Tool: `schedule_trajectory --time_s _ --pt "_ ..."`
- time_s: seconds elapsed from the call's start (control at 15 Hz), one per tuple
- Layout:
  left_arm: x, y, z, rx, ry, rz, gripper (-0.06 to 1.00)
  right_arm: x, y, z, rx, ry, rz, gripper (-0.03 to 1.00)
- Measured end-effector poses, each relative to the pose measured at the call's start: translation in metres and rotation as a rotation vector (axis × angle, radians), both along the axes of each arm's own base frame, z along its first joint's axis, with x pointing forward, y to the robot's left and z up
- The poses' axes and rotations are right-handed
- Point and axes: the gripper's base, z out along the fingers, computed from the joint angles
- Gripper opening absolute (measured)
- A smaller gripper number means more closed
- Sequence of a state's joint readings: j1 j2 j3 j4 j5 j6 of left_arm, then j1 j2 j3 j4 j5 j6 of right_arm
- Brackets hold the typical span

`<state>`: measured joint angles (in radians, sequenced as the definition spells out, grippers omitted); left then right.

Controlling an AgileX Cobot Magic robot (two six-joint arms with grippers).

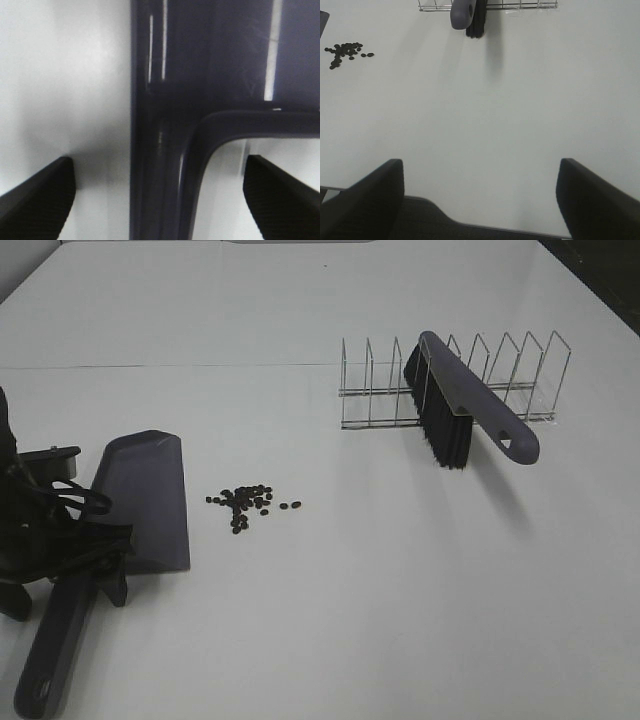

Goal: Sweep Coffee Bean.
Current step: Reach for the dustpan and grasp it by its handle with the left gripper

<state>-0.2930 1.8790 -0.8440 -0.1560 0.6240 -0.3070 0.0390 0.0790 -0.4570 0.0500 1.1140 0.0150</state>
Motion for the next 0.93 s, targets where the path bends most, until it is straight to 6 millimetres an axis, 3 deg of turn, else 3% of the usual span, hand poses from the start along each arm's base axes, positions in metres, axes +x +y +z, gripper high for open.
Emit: schedule_trajectory --time_s 0.27,0.4,0.53,0.93 --pt "0.0024 -0.0003 -0.0019 0.004 -0.003 -0.006 0.79 0.0 0.0 0.0 0.0 0.0 0.0 0.78" --pt "0.0031 0.0 -0.0025 0.008 -0.01 -0.012 0.6 0.0 0.0 0.0 0.0 0.0 0.0 0.78" --pt "0.0031 0.0004 -0.0037 0.012 -0.008 -0.024 0.33 0.0 0.0 0.0 0.0 0.0 0.0 0.78" --pt "0.0036 0.0044 -0.0039 0.054 -0.021 -0.147 0.34 0.0 0.0 0.0 0.0 0.0 0.0 0.78"
